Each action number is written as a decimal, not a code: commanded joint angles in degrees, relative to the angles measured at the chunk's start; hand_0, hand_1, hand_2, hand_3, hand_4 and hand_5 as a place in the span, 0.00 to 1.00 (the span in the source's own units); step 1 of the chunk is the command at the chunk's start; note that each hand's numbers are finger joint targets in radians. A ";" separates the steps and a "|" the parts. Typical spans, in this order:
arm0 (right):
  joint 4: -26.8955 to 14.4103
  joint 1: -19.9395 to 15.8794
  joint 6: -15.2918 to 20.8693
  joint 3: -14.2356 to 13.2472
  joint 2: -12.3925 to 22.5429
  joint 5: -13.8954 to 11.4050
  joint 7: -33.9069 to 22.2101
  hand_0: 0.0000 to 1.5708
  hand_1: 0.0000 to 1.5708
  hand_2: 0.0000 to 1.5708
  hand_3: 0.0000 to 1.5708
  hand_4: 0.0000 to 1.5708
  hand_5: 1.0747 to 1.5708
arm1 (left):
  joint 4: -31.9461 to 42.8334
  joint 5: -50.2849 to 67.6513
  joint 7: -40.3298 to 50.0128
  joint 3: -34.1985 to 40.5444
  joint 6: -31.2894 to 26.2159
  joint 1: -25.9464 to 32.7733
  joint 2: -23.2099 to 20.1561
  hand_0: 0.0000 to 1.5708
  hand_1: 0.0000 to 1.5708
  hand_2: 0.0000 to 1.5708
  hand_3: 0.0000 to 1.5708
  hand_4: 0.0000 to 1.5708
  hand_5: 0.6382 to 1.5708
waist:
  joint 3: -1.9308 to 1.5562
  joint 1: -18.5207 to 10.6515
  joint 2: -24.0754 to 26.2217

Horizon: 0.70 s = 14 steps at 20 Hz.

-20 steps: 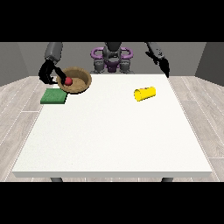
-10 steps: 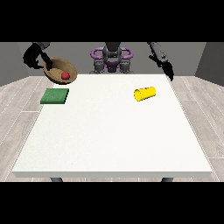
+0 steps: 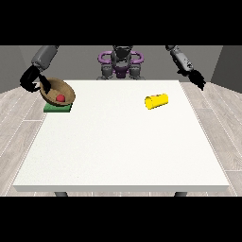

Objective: Pick the cup and pour the ball into the bowl, then pick the bowl and place it on the pad

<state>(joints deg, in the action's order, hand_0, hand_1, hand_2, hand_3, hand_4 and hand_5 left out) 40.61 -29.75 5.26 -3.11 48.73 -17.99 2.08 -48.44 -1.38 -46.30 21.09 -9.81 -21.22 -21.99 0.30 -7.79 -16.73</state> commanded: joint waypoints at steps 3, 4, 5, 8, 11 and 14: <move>-7.64 -1.11 7.01 -5.10 -5.48 2.37 5.68 1.00 1.00 1.00 1.00 0.84 0.97 | -3.68 3.34 -0.94 2.30 -2.68 -0.48 -2.60 0.00 0.00 0.00 0.00 0.57 0.57 | -0.44 -2.12 -6.58; -8.70 -0.66 6.94 -6.38 -5.06 3.24 7.74 1.00 1.00 1.00 1.00 0.84 0.97 | -3.52 4.75 -0.19 3.63 -4.06 -0.29 -4.15 0.00 0.00 0.00 0.00 0.57 0.58 | -0.43 -1.06 -6.48; -9.63 -1.39 3.96 -8.26 -5.25 6.05 8.54 1.00 1.00 1.00 1.00 0.78 0.95 | -4.37 4.70 0.53 3.69 -3.58 0.15 -4.23 0.00 0.00 0.00 0.00 0.57 0.59 | -0.49 -0.25 -6.18; -12.36 -2.95 1.49 -12.16 -5.63 10.07 7.66 1.00 1.00 1.00 0.72 0.51 0.63 | -4.79 6.01 -0.80 4.84 -4.98 1.15 -5.16 0.00 0.00 0.00 0.00 0.55 0.58 | -0.45 -0.89 -7.74; -14.46 -4.83 -1.69 -17.25 -7.83 16.29 5.36 1.00 1.00 1.00 0.83 0.23 0.65 | -5.45 6.65 0.60 5.37 -4.72 2.25 -5.11 0.00 0.00 0.00 0.00 0.55 0.56 | -0.51 0.69 -5.50; -18.67 -7.62 -4.02 -19.41 -1.48 16.66 3.56 0.62 0.62 0.53 0.50 0.07 0.62 | -10.23 7.99 3.70 5.29 -4.66 3.51 -4.77 0.00 0.00 0.00 0.00 0.55 0.59 | -0.49 0.08 -6.30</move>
<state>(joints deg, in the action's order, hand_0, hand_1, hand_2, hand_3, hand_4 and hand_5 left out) 25.71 -34.58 3.71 -19.27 45.02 -4.04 7.41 -55.31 5.20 -45.38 26.01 -14.21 -18.50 -26.55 -0.04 -7.78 -22.84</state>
